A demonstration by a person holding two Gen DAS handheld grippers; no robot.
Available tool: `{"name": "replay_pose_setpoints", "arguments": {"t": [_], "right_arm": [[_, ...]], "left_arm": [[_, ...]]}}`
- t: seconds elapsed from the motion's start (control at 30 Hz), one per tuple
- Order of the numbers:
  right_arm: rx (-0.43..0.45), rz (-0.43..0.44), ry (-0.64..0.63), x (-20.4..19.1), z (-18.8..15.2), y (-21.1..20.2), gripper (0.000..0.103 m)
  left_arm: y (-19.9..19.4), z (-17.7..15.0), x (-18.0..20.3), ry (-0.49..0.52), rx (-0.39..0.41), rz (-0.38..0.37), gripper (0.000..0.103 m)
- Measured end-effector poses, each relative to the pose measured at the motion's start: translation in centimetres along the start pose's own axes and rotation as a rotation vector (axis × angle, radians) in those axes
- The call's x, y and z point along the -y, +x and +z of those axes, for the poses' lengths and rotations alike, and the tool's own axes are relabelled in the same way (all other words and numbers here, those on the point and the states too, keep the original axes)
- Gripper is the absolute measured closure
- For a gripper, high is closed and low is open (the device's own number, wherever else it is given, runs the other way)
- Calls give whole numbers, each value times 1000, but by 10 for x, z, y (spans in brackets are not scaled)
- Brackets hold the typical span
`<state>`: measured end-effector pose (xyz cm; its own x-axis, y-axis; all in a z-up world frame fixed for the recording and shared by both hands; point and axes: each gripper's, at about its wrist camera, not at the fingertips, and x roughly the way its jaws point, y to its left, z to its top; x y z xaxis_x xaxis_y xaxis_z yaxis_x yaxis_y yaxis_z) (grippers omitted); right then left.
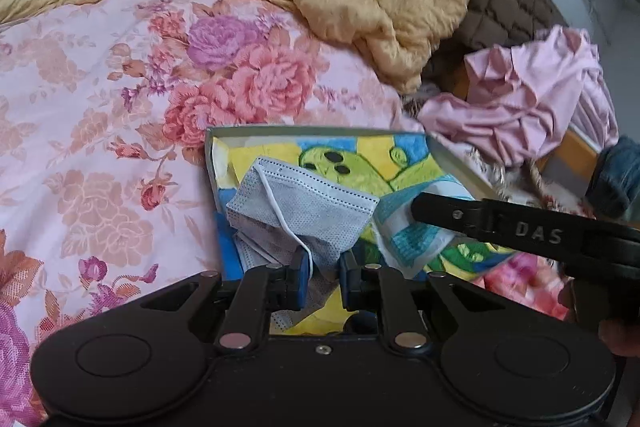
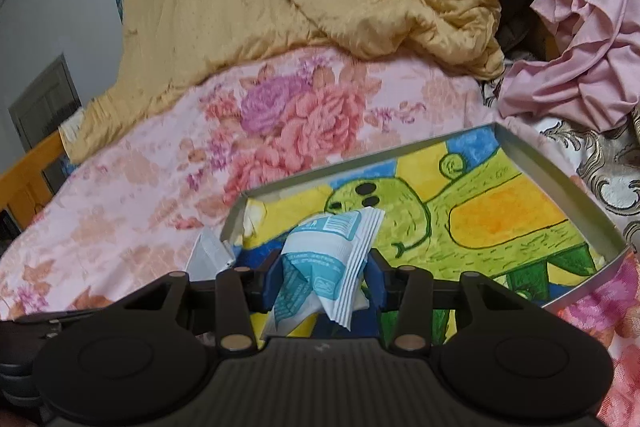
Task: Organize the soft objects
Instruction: 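Lift and carry the packet and mask with both grippers over the frog-drawing tray, then open the right gripper to drop the packet while the left releases the mask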
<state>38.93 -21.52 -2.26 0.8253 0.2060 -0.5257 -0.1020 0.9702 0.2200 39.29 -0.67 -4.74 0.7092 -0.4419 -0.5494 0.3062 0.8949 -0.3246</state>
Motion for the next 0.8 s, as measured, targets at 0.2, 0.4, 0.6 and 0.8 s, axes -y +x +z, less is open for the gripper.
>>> {"name": "replay_pose_setpoints", "arguments": {"t": [0.2, 0.4, 0.6, 0.8], "right_arm": [[-42, -23, -1, 0, -5, 8, 49], [-44, -29, -9, 1, -6, 8, 47], [-34, -39, -3, 6, -3, 1, 38], [-11, -49, 16, 14, 2, -9, 27]], "left_arm": [[8, -3, 0, 1, -50, 12, 83], [10, -5, -2, -13, -61, 21, 77], [11, -8, -3, -19, -63, 26, 69], [0, -5, -2, -28, -31, 49, 49]]}}
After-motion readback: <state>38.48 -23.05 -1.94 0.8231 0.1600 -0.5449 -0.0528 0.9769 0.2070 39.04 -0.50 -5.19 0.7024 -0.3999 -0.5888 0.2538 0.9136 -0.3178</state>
